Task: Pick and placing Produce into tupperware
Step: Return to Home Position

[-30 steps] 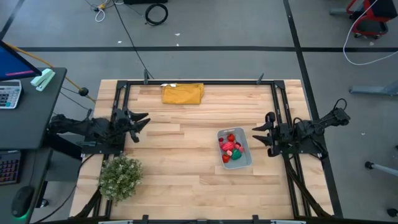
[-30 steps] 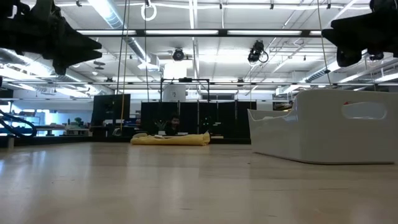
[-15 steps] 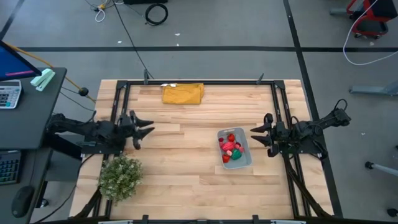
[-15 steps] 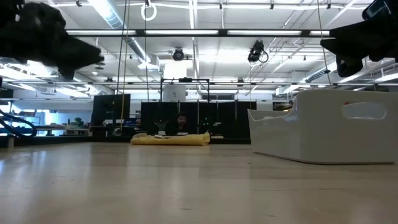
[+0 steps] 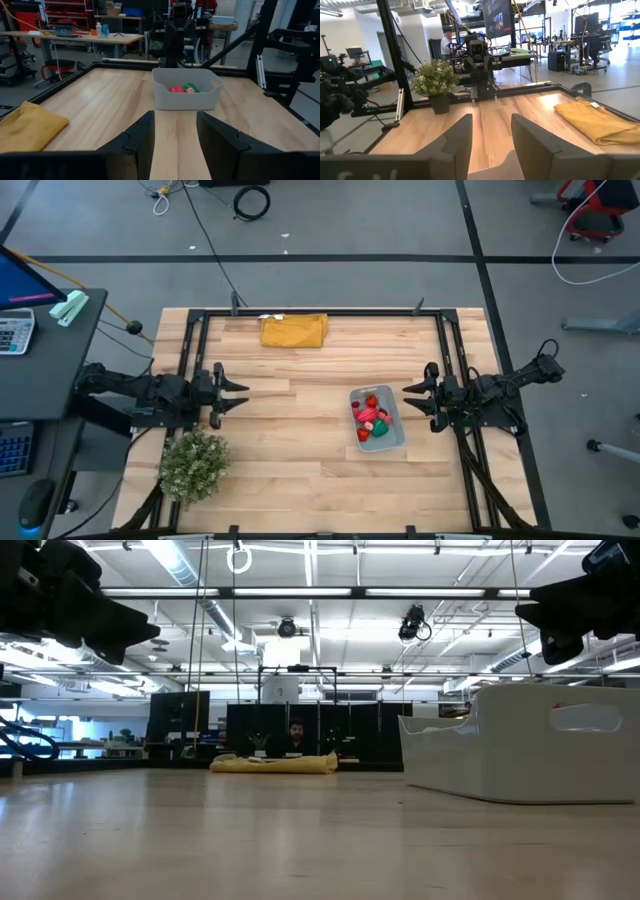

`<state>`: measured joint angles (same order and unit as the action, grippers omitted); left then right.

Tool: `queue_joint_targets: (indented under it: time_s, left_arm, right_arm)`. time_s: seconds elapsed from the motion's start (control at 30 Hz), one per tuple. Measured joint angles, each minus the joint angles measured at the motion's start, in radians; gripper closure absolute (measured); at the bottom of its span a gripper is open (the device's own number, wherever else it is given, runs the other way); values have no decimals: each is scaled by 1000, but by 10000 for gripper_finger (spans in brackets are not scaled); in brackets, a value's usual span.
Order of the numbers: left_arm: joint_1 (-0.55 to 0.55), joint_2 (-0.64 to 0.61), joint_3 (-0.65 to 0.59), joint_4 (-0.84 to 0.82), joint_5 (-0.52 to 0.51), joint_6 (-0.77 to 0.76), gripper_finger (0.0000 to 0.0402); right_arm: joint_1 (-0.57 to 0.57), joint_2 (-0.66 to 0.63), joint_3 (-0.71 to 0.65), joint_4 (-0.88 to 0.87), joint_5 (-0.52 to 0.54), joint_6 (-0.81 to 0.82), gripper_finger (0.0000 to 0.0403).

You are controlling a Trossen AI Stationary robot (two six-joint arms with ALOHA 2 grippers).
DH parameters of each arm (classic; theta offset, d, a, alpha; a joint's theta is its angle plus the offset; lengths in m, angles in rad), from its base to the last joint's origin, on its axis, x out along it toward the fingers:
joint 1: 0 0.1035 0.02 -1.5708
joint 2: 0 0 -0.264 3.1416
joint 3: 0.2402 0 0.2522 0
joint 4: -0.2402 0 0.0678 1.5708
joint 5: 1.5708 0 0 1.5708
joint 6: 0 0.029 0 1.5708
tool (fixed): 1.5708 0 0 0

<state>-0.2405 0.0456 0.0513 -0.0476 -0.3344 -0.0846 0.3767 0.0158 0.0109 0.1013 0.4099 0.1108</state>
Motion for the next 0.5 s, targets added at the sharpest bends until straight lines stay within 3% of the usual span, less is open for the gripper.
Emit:
queue_joint_targets:
  time_s: [0.5]
  left_arm:
    - [0,0,0,0,-1,-8,249]
  right_arm:
    - [0,0,0,0,0,-1,258]
